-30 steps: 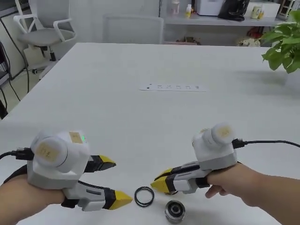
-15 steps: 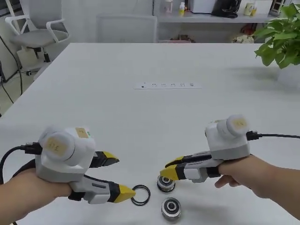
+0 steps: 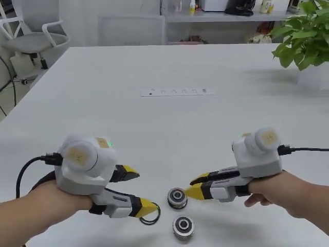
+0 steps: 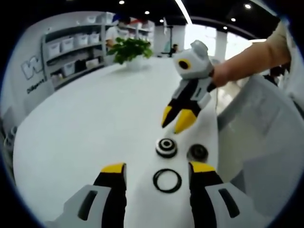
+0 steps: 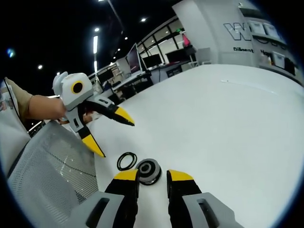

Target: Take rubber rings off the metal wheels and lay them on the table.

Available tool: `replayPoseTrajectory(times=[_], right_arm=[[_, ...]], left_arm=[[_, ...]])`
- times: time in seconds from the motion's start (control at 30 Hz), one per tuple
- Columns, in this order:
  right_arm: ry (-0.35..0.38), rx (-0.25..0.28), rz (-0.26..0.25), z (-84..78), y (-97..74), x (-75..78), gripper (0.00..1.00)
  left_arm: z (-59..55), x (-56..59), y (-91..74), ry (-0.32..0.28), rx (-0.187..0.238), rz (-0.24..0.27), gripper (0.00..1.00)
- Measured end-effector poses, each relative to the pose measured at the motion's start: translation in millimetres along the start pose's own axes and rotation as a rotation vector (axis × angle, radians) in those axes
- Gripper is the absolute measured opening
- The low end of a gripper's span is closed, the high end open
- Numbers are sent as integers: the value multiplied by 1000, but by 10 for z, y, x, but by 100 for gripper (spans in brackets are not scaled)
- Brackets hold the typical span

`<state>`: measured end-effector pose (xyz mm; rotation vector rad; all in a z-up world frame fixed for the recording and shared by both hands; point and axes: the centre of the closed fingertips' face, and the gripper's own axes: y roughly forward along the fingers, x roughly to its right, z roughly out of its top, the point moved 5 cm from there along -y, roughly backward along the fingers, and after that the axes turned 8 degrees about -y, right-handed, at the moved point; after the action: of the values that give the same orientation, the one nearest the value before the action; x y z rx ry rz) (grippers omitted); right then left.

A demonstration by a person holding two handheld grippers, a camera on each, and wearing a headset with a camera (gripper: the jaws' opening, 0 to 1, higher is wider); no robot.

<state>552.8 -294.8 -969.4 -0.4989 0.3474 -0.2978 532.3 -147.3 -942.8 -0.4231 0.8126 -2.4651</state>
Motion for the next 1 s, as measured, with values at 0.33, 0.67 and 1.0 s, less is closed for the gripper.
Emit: replayPoseTrajectory(times=[0.33,0.67,1.0], right_arm=[[-46,-35,10,-112,42,-24,22],[-118,-64,14,-188,98,-22,21],[-183,-68,21,-202,151,-48,18]], left_arm=[[11,59,167,4,-22,-28,50],[10,70,302,9,-46,-32,45],[20,136,412,23,-58,-43,41]])
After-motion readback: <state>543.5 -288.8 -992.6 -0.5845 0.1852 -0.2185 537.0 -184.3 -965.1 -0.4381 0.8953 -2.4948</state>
